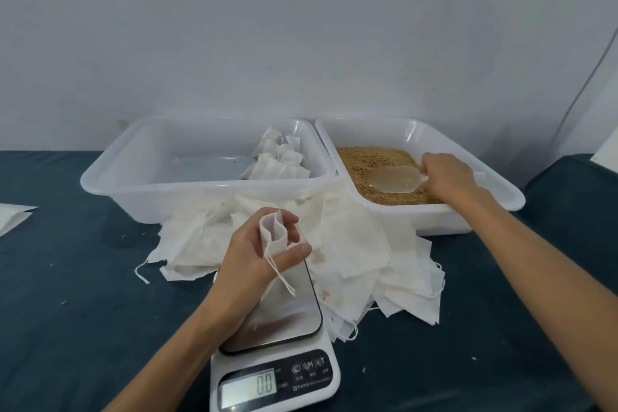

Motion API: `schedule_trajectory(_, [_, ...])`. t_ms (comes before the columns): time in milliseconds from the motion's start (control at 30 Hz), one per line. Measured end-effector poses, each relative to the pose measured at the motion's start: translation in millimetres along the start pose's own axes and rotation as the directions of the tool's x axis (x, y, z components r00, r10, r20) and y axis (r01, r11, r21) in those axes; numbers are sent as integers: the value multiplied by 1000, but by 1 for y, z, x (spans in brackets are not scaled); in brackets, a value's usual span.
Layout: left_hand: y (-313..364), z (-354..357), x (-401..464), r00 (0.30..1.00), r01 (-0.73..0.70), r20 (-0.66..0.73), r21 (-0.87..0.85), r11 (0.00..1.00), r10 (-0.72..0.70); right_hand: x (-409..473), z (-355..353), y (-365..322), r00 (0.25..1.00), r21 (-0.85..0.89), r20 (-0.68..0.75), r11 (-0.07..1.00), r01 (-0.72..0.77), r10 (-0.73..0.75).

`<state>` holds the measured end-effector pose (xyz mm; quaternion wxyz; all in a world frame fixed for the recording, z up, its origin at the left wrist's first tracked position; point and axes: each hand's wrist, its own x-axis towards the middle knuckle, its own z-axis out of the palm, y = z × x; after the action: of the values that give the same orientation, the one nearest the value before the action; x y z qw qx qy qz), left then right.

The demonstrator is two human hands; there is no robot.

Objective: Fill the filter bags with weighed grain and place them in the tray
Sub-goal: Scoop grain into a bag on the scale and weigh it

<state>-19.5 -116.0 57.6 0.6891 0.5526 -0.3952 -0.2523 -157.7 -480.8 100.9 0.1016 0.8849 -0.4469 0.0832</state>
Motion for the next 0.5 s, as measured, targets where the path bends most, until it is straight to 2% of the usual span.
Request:
schedule_trajectory(200, [0,1,1,1000,14,-4,-1,1000,-14,4,5,-2,989,190,55,974,127,-140])
schedule_trajectory(333, [-1,-1,2,1000,14,-11,4,1000,-14,6,9,2,984,315,98,942,114,-152])
schedule_trajectory(500, [-1,-1,2,1000,17,-22,-3,1000,-17,5,8,2,978,373,122,921,115,-171])
